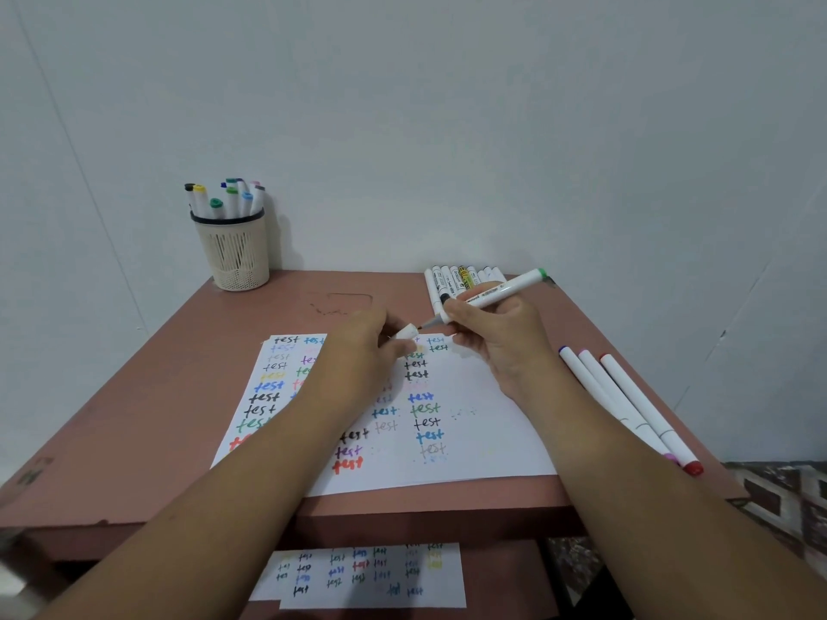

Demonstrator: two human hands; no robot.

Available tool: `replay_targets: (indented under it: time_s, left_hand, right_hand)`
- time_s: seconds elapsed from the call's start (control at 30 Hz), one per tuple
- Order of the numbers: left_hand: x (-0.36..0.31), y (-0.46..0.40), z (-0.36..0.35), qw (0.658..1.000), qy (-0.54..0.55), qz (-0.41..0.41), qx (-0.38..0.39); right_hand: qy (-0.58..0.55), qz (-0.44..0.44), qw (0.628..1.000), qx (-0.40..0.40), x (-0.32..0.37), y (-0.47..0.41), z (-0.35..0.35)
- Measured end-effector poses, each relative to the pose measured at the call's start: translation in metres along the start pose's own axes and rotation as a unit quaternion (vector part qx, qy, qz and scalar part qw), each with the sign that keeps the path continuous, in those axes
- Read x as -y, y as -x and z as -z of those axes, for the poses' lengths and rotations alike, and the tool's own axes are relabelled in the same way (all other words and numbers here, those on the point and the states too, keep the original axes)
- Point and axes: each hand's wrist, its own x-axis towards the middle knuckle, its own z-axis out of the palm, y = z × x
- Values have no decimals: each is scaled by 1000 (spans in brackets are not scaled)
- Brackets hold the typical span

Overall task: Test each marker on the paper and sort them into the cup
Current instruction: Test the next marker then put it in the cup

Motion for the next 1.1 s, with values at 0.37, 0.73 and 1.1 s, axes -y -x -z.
replay_targets:
  time_s: [0.37, 0.73, 1.1]
  left_hand:
    - [0, 2, 0, 998, -19, -49, 17]
    - [4, 3, 0, 999, 29, -34, 20]
    - [-13, 6, 6, 927, -358, -30, 109]
  right_hand:
    - [94, 10, 994, 58, -2, 2, -5]
    - [120, -3, 990, 72, -7, 0, -7]
    - [115, 0, 990, -85, -7, -10, 3]
